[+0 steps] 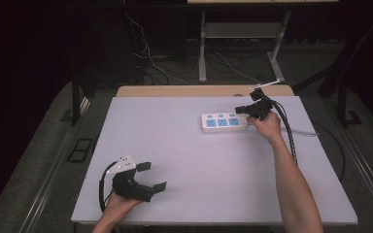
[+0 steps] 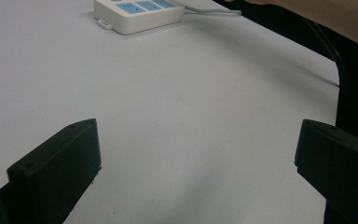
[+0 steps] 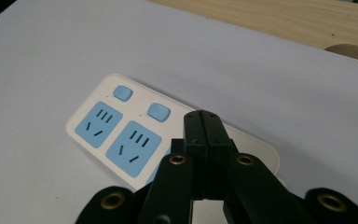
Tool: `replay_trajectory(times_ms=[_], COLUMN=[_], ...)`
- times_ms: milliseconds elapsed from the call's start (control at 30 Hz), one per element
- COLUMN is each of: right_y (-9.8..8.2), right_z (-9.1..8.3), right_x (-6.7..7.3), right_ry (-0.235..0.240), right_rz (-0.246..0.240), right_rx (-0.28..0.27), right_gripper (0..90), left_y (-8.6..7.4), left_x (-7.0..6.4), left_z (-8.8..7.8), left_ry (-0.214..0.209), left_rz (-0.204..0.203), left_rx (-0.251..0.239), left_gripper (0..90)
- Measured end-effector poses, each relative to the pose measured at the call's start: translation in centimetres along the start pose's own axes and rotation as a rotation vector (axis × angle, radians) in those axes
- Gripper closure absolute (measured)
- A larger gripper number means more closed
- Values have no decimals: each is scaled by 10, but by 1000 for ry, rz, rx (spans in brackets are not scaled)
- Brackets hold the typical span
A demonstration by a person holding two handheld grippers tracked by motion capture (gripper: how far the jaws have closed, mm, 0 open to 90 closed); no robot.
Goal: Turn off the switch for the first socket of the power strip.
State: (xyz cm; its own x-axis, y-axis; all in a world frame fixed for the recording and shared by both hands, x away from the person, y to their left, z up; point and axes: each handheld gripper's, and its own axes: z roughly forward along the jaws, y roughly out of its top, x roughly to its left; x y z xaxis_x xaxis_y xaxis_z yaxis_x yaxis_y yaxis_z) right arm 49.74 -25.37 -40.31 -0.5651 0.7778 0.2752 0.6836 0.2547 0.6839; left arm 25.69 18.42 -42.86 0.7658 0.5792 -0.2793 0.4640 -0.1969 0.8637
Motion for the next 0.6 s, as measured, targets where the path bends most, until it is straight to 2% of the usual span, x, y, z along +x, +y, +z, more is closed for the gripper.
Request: replay_trajectory(times_ms=[167, 600], right_y=[1, 5], right_z=[-8, -43], right_x=[4, 12], right_ry=[5, 2], right_rz=[-2, -8], right_rx=[-3, -35], right_gripper=[900, 898], left_y=[0, 0], left_x=[0, 0], left_z=[0, -1], left_ry=[-2, -1], left_rz=[0, -2], left_rx=[-5, -10], left_gripper=[0, 0])
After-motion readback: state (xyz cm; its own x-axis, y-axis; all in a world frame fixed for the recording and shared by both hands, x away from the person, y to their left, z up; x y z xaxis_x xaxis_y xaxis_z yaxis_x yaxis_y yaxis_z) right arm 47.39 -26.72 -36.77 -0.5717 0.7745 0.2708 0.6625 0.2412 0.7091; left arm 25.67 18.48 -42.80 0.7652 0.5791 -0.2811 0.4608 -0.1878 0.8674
